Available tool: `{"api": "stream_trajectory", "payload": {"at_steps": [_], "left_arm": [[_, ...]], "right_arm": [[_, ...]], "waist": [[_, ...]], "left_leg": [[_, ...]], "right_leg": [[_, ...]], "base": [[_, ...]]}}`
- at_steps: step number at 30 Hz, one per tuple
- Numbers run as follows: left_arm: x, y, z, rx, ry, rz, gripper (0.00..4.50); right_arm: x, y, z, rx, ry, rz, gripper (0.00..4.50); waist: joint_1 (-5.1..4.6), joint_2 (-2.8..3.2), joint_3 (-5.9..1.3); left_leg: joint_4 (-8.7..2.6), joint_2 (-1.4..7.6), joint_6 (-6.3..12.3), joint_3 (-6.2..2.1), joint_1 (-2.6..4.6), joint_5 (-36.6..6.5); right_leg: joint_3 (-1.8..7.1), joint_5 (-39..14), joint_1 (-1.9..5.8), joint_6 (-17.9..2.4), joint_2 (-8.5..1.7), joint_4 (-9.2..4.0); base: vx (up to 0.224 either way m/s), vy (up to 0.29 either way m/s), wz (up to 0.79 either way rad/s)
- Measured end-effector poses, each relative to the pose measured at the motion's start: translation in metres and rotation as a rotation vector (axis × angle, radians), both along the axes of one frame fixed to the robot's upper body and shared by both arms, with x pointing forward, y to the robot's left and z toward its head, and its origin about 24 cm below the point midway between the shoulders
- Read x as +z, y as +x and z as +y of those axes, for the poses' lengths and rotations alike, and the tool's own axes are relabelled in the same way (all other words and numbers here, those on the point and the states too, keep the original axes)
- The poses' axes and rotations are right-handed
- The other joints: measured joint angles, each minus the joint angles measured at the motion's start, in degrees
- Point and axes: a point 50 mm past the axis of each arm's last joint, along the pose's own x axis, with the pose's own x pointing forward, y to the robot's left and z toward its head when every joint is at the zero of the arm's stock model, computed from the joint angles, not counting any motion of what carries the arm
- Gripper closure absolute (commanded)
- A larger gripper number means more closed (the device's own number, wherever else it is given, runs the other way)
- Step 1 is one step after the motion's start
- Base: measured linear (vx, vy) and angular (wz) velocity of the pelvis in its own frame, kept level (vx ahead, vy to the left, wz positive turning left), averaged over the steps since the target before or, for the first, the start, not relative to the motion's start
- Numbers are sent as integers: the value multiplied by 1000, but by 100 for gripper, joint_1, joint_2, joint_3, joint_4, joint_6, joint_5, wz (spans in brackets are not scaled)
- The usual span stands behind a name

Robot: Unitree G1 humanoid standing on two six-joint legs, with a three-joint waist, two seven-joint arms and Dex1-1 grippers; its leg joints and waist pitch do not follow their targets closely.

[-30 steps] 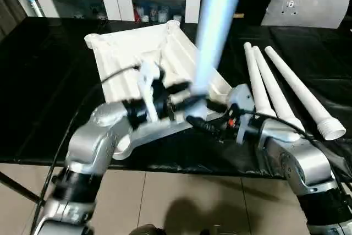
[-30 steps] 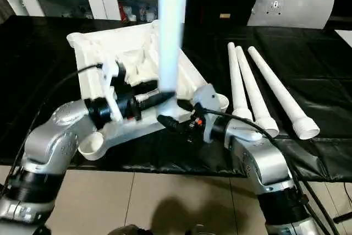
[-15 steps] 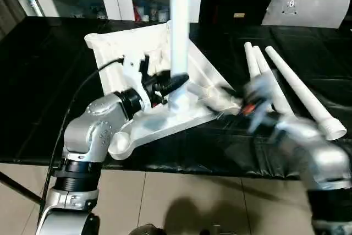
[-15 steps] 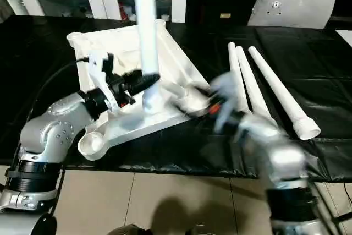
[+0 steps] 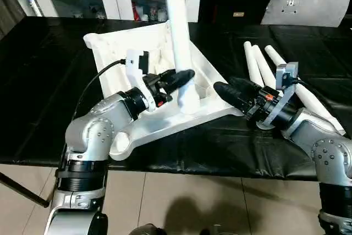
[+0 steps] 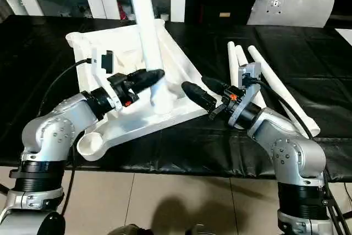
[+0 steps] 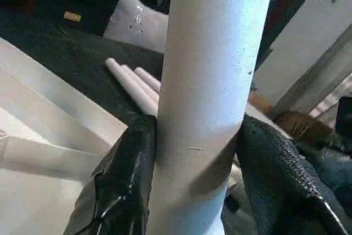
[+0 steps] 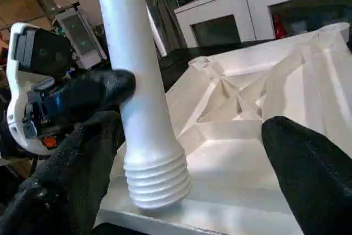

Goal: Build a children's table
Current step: Insert table leg to table base

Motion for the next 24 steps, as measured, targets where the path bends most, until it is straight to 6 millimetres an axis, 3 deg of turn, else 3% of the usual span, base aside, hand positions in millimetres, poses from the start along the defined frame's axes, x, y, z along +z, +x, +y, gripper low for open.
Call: {"api": "stream_trajectory", "payload": {"at_steps": [6,10,19,21,24], "left_arm": [[3,-2,-2,-4,103,-58,250],[14,-8,-16,-31,193,-194,252],[21,-20,-33,-96,281,-322,252],[20,-21,-33,-98,297,-327,252],[19,-21,-32,-95,317,-336,252]], "right_arm": [[-1,0,5,7,-73,-19,8],[-7,2,21,31,-165,-27,0],[-8,9,48,94,-185,-38,0],[-8,11,48,88,-188,-37,36],[-9,14,47,80,-190,-33,50]], "waist": [[0,-1,0],[7,-1,0],[3,-5,2],[8,-6,2],[4,-6,2]], "left_leg": [[-10,0,-2,0,-3,1],[-18,0,-3,1,-4,2],[-25,0,-2,1,-3,2],[-24,0,-3,1,-3,2],[-24,0,-6,3,-3,4]], "right_leg": [[0,0,-2,0,3,-14],[0,-1,-3,0,3,-19],[0,-2,-5,-1,3,-19],[0,-2,-5,-1,3,-19],[0,-2,-5,-1,3,-18]], "base": [[0,0,0],[0,0,0],[0,0,0],[0,0,0],[0,0,0]]}}
